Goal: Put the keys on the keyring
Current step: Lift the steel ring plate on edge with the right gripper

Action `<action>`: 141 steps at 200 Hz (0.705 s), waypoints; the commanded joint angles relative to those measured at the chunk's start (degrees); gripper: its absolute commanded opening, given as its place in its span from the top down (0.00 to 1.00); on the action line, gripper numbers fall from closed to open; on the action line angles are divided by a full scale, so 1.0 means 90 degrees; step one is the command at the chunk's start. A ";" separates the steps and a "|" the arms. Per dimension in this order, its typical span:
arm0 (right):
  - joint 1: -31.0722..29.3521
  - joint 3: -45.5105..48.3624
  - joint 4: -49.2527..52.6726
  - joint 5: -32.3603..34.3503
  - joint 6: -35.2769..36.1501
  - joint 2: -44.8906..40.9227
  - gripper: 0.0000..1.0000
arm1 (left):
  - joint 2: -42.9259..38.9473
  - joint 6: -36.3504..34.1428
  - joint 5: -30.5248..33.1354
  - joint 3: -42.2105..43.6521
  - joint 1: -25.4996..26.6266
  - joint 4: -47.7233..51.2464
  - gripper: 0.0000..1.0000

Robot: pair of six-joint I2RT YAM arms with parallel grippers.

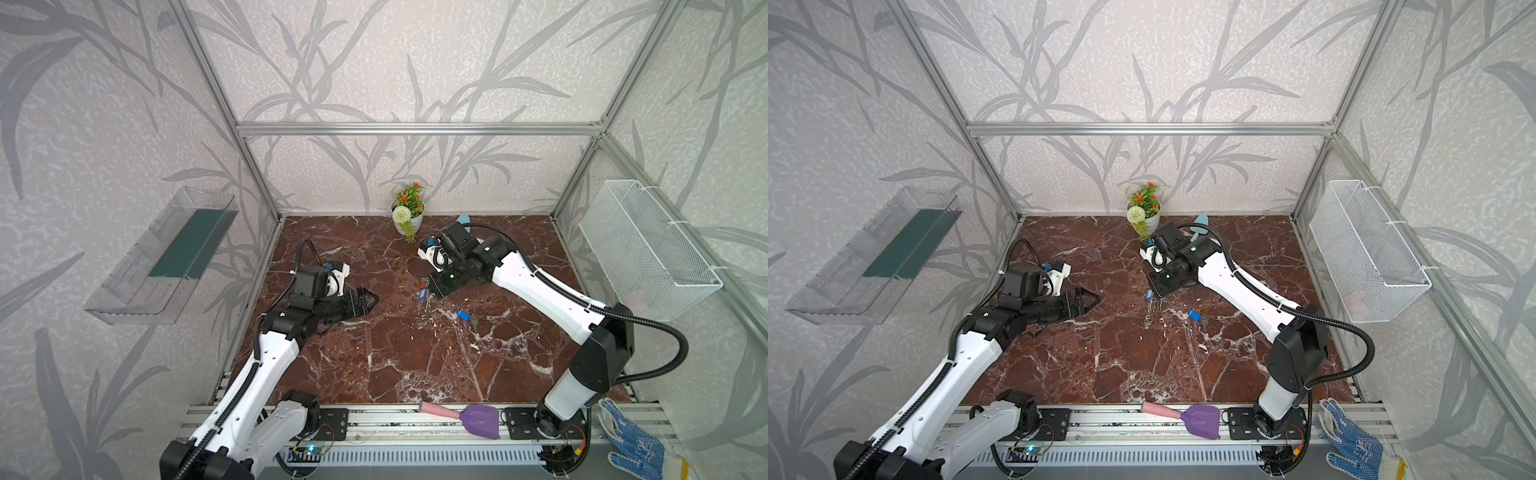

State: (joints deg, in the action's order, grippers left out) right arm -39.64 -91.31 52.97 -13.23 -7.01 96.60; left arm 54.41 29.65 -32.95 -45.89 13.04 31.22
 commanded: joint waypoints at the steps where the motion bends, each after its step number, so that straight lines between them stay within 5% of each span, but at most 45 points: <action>1: 0.0067 0.0039 0.0088 -0.0240 0.0228 -0.0179 1.00 | -0.0021 -0.0016 -0.0079 -0.0283 0.0070 -0.0085 0.20; 58: 0.0135 0.0368 -0.0355 -0.0201 -0.0373 -0.0254 1.00 | 0.0102 -0.0028 -0.0088 -0.0320 0.0380 -0.0154 0.37; 141: 0.0122 0.1572 -0.1741 0.0247 -0.2683 -0.0850 1.00 | 0.0252 -0.0069 0.0423 -0.0225 0.1299 -0.0416 0.57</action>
State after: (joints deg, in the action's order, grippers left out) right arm -38.57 -78.35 41.82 -12.47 -23.07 91.79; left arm 55.94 29.06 -31.29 -46.89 23.24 29.63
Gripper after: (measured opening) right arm 0.047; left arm 0.442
